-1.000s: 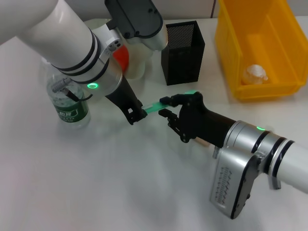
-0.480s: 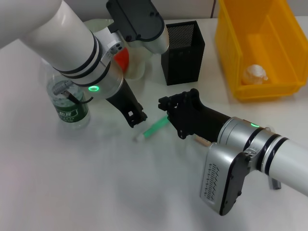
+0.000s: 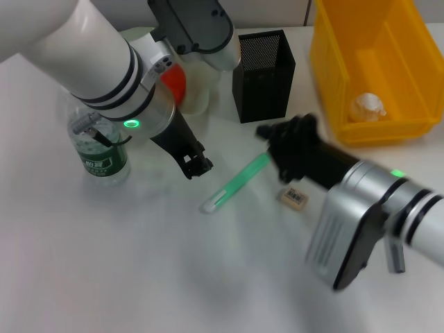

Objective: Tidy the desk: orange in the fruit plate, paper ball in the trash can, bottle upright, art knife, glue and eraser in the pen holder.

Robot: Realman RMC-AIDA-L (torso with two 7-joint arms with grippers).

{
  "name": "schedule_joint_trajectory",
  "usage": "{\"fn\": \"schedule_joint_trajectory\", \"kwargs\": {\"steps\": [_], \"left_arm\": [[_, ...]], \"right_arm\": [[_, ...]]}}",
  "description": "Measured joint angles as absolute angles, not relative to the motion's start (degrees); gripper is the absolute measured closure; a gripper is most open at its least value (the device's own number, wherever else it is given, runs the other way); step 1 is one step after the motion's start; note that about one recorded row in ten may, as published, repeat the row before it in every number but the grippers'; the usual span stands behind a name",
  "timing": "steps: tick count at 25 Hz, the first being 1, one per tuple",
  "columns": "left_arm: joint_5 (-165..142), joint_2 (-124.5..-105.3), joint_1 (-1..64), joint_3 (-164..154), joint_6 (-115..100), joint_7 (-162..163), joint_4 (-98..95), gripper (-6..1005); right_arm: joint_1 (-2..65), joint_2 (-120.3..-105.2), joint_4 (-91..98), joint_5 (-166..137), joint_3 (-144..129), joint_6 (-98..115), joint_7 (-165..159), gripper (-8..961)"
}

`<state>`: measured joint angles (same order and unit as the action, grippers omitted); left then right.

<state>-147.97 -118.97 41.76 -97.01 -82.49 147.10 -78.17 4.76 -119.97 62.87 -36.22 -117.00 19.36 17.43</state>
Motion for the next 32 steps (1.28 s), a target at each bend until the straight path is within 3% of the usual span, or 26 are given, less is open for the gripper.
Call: {"fn": "schedule_joint_trajectory", "kwargs": {"steps": [7, 9, 13, 14, 16, 19, 25, 30, 32], "left_arm": [[-146.8, -118.91, 35.6, -93.8, -79.9, 146.5, -86.9, 712], [-141.0, -118.80, 28.2, -92.0, -74.4, 142.6, -93.6, 690], [-130.9, -118.75, 21.1, -90.1, -68.7, 134.1, -97.8, 512], [-120.9, -118.69, 15.4, -89.3, -64.2, 125.3, -99.0, 467], [-117.8, -118.67, 13.7, -89.1, -63.2, 121.7, -98.7, 449], [-102.0, -118.72, 6.2, -89.5, -61.3, 101.3, -94.4, 423], [-81.4, -118.75, -0.4, -90.8, -63.8, 75.0, -85.3, 370], [-72.4, -118.66, -0.2, -87.9, -69.6, 65.5, -75.4, 356], [-71.3, -118.68, 0.9, -85.1, -72.9, 64.8, -71.1, 357]], "right_arm": [[1.6, -119.86, 67.1, -24.1, -111.8, 19.5, 17.1, 955], [0.5, -119.72, 68.8, -21.6, -111.1, 19.5, 16.0, 955], [0.2, -119.68, 69.9, -21.1, -110.3, 19.5, 12.7, 955], [0.4, -119.54, 70.8, -21.1, -110.0, 19.5, 9.3, 955], [0.5, -119.48, 71.4, -21.2, -109.9, 19.5, 8.0, 955], [1.1, -119.42, 74.6, -21.2, -110.1, 18.9, 4.0, 955], [2.8, -119.24, 79.6, -21.1, -110.4, 16.6, -1.5, 954], [4.3, -118.60, 84.2, -21.2, -109.9, 16.0, -11.1, 954], [5.3, -117.49, 85.6, -21.4, -109.6, 15.3, -14.0, 954]]}}
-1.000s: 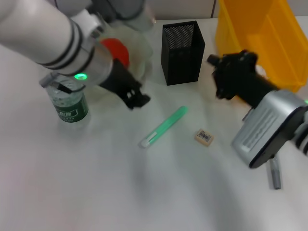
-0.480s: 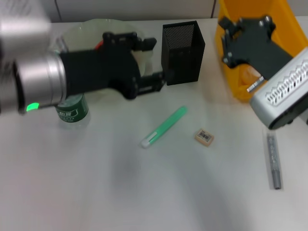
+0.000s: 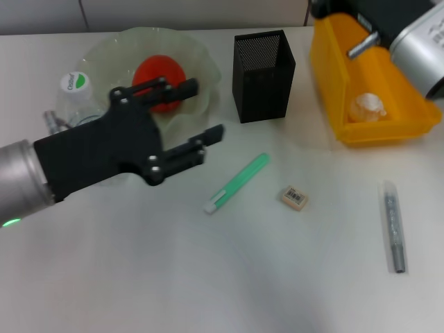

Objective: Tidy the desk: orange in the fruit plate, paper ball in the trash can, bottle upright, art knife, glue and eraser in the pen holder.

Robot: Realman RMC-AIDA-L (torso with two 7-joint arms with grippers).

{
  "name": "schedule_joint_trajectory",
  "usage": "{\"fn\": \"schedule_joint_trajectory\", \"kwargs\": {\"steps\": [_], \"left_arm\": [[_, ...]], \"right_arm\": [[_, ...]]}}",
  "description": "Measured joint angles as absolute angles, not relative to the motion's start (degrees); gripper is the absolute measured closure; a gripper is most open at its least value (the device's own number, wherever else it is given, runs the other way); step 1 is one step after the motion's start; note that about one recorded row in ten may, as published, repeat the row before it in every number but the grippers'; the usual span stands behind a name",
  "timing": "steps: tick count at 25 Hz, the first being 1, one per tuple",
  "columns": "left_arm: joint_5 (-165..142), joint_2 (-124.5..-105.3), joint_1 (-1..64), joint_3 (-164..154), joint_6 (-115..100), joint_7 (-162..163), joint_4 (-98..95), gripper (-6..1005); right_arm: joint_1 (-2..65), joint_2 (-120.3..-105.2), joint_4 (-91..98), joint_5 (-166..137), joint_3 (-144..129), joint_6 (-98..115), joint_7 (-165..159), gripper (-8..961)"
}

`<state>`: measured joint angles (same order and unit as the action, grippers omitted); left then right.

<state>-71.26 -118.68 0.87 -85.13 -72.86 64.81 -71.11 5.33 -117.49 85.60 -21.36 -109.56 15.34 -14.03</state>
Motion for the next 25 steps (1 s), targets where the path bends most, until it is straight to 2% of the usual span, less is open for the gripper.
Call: {"fn": "schedule_joint_trajectory", "kwargs": {"steps": [6, 8, 10, 13, 14, 16, 17, 18, 22, 25], "left_arm": [[-70.1, -118.67, 2.1, -80.2, -78.1, 62.7, -64.6, 358], [-70.0, -118.65, 2.5, -79.5, -78.7, 62.5, -63.6, 359], [-69.9, -118.65, 3.0, -79.3, -78.9, 62.5, -62.9, 359], [-69.8, -118.65, 4.0, -79.1, -79.0, 62.4, -61.5, 359], [-69.8, -118.64, 4.5, -79.0, -79.0, 62.4, -60.8, 359], [-69.8, -118.62, 4.8, -79.0, -79.0, 62.4, -60.3, 359], [-69.9, -118.57, 5.4, -78.9, -79.0, 62.4, -59.6, 359], [-69.9, -118.57, 5.4, -78.9, -79.0, 62.4, -59.6, 360], [-70.1, -118.56, 6.0, -78.8, -78.7, 62.4, -58.9, 360], [-70.2, -118.56, 6.2, -78.5, -78.7, 62.4, -58.5, 360]], "right_arm": [[5.7, -117.08, 86.4, -23.3, -109.7, 13.0, -12.9, 954], [5.0, -117.91, 86.4, -27.9, -109.8, 12.3, -10.9, 954], [3.7, -119.54, 86.2, -34.0, -110.0, 11.7, -10.2, 955], [3.9, -119.58, 87.0, -33.7, -109.7, 9.7, -12.7, 955], [4.1, -119.30, 87.5, -32.2, -109.4, 8.8, -14.7, 955], [5.0, -117.61, 88.9, -27.2, -108.7, 7.8, -19.9, 955], [6.0, -115.29, 89.5, -23.5, -108.7, 7.6, -23.7, 955], [6.0, -115.29, 89.5, -23.5, -108.7, 7.6, -23.7, 955], [7.6, -111.74, 89.6, -16.4, -109.0, 7.0, -27.1, 954], [8.2, -111.05, 89.4, -14.5, -109.1, 7.0, -27.1, 954]]}}
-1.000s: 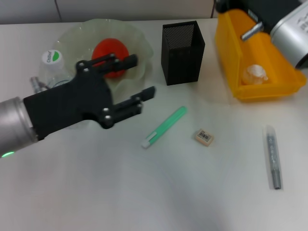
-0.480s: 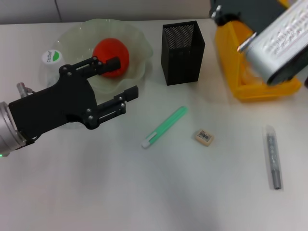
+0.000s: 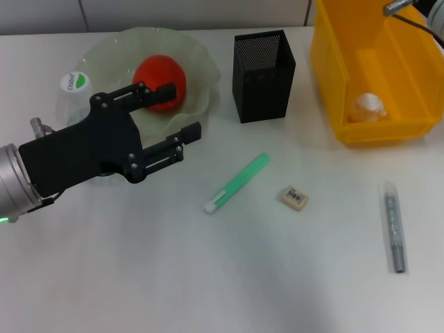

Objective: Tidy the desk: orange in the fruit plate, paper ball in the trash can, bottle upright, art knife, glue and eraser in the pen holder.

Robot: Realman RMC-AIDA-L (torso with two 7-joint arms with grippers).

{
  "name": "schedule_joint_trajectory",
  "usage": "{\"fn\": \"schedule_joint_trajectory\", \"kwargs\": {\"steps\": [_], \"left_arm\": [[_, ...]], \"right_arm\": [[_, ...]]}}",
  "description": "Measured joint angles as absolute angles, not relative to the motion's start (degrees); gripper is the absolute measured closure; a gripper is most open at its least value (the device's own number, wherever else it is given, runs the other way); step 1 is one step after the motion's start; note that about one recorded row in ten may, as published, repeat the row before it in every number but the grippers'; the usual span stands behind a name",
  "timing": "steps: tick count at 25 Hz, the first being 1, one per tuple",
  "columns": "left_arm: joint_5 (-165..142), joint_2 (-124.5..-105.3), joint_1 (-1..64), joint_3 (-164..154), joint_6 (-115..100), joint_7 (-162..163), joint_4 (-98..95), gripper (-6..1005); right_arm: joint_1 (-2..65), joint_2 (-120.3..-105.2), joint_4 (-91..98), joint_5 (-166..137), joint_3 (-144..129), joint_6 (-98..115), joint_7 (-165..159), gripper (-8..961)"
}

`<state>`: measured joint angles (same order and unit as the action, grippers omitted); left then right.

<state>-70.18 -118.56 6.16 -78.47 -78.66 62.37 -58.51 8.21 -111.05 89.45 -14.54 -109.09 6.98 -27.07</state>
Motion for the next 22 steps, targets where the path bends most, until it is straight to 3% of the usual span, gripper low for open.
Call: {"fn": "schedule_joint_trajectory", "kwargs": {"steps": [3, 4, 6, 7, 9, 22], "left_arm": [[-70.2, -118.56, 6.2, -78.2, -78.8, 62.4, -58.3, 361], [-70.2, -118.56, 6.2, -78.1, -78.9, 62.3, -58.3, 361], [-70.2, -118.56, 6.4, -78.1, -78.9, 62.3, -58.3, 361], [-70.2, -118.57, 6.6, -78.1, -78.7, 62.3, -58.2, 361], [-70.2, -118.58, 6.8, -78.1, -78.7, 62.3, -58.0, 361], [-70.2, -118.56, 8.1, -75.9, -79.2, 62.3, -55.8, 358]], "right_arm": [[8.3, -111.07, 89.2, -16.2, -109.4, 7.5, -24.3, 955], [7.7, -112.09, 89.2, -18.7, -109.5, 7.9, -22.1, 955], [6.1, -115.48, 89.3, -24.4, -109.7, 8.2, -17.7, 955], [4.7, -118.56, 90.0, -30.1, -109.3, 7.4, -14.0, 955], [4.4, -119.38, 90.7, -32.8, -109.2, 5.5, -12.5, 955], [8.9, -119.15, 97.0, -43.8, -116.8, -23.5, -3.1, 954]]}}
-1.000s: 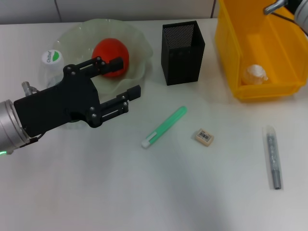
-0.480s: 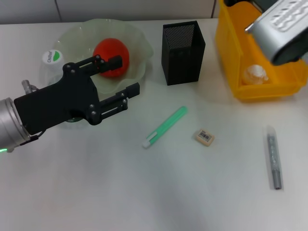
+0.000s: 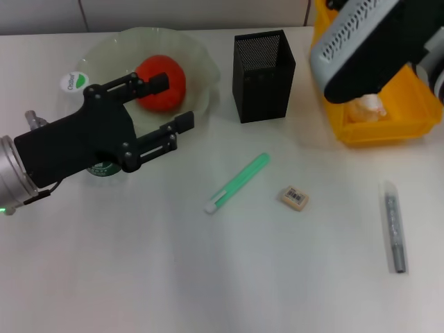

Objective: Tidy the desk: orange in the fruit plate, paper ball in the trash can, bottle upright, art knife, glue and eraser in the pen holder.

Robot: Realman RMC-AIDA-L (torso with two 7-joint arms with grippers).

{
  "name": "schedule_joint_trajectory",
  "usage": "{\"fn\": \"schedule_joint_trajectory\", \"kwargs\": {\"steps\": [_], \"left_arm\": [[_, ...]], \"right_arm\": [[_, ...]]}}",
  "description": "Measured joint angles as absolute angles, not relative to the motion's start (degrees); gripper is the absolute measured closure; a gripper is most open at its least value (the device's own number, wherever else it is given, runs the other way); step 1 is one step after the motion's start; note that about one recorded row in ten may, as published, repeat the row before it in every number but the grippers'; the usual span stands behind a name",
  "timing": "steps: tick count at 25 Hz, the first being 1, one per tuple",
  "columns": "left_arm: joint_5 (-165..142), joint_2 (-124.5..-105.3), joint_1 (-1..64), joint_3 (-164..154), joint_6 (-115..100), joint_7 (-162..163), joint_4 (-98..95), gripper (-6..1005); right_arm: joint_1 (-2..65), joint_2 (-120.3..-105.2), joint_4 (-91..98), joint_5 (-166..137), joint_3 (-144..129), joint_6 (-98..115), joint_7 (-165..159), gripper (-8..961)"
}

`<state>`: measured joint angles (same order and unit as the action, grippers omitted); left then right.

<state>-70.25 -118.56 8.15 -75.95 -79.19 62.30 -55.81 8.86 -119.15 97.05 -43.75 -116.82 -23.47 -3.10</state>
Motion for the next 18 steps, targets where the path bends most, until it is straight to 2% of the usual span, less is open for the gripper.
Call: {"fn": "schedule_joint_trajectory", "kwargs": {"steps": [8, 10, 18], "left_arm": [[-70.3, -118.56, 8.1, -75.2, -79.3, 62.3, -55.1, 357], [-70.3, -118.57, 8.1, -75.2, -79.3, 62.3, -55.1, 357], [-70.1, -118.57, 7.8, -75.0, -81.2, 59.8, -53.5, 355]], "right_arm": [[12.9, -119.37, 103.1, -34.2, -118.0, -39.5, 3.7, 954], [16.5, -119.25, 106.0, -28.1, -117.9, -49.5, 4.5, 893], [21.0, -119.35, 112.5, -6.6, -111.4, -63.5, 12.6, 614]]}}
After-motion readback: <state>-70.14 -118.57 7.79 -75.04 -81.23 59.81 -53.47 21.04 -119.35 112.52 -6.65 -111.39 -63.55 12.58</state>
